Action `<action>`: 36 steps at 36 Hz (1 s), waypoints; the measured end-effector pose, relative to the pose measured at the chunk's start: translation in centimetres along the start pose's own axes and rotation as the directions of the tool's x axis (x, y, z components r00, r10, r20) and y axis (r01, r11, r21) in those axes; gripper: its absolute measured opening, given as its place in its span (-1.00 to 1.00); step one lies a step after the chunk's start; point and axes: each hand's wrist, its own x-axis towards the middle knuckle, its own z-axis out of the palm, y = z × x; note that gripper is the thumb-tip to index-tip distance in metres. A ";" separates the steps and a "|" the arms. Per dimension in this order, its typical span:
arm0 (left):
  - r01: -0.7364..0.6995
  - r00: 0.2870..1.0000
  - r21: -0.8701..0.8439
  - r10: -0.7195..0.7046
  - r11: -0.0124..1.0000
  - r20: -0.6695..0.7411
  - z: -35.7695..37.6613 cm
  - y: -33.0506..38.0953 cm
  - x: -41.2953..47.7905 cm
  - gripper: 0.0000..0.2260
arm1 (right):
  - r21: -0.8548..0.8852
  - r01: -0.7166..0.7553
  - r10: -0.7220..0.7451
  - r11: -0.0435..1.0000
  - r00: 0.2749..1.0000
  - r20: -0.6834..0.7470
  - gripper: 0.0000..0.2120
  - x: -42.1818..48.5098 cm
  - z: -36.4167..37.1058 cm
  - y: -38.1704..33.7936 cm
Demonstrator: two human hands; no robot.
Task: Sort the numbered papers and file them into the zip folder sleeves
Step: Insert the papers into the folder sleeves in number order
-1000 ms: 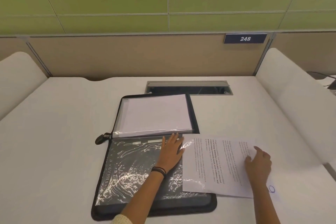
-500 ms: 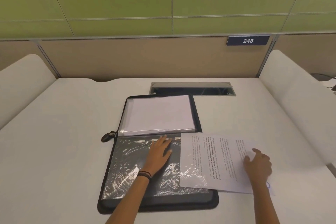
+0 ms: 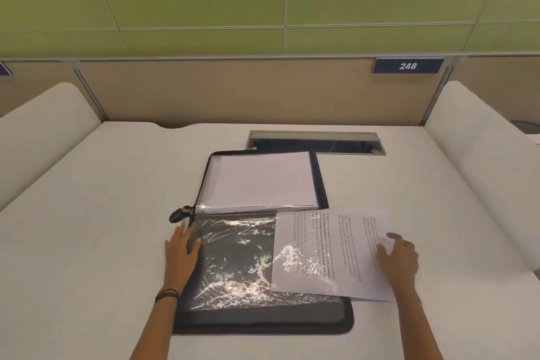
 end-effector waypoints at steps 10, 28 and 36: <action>0.069 0.992 -0.022 -0.066 0.997 0.108 -1.2 -2.3 -0.4 -0.59 | 0.169 -0.057 0.064 0.984 0.997 -0.038 -0.61 0.6 0.2 0.6; 0.045 0.999 0.075 -0.046 0.996 0.016 -0.4 -4.0 -0.4 -0.57 | 0.496 -0.159 0.202 0.854 0.979 -0.033 -0.70 -1.8 -1.5 0.1; 0.008 1.000 0.028 -0.008 1.000 0.001 -0.6 -3.6 -0.6 -0.62 | 0.527 -0.138 0.198 0.839 0.978 -0.059 -0.73 -2.8 -2.2 0.2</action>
